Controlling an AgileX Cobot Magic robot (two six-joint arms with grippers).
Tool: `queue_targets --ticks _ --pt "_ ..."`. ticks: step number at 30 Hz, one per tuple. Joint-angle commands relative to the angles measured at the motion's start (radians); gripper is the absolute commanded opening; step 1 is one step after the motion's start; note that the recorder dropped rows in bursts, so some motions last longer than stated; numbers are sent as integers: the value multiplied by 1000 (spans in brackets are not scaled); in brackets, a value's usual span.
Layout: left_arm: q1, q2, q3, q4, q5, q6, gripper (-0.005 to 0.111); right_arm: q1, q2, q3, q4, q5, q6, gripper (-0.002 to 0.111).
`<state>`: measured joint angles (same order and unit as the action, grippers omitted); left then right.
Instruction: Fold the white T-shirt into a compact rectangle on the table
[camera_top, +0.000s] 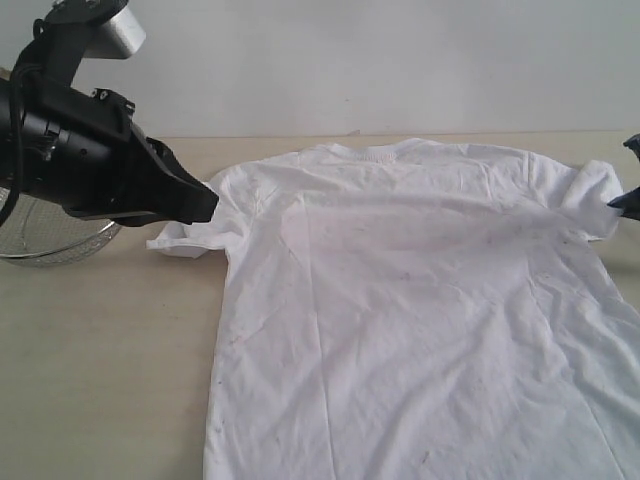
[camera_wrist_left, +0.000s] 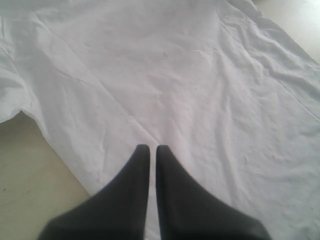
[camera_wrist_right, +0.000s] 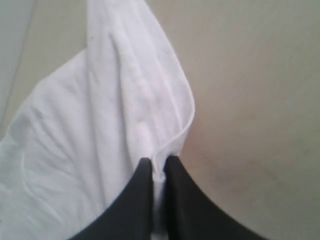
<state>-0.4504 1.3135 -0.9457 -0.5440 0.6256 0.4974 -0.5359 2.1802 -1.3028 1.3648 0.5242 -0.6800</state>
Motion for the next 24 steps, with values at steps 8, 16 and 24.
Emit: queue_targets --ticks 8,16,24 --pt "2 -6 4 3 0 -4 5 48 -25 -26 8 98 -55 0" --pt "2 -6 4 3 0 -4 5 142 -25 -26 12 116 -69 0" --pt "2 -6 4 3 0 -4 5 212 -25 -26 12 134 -90 0"
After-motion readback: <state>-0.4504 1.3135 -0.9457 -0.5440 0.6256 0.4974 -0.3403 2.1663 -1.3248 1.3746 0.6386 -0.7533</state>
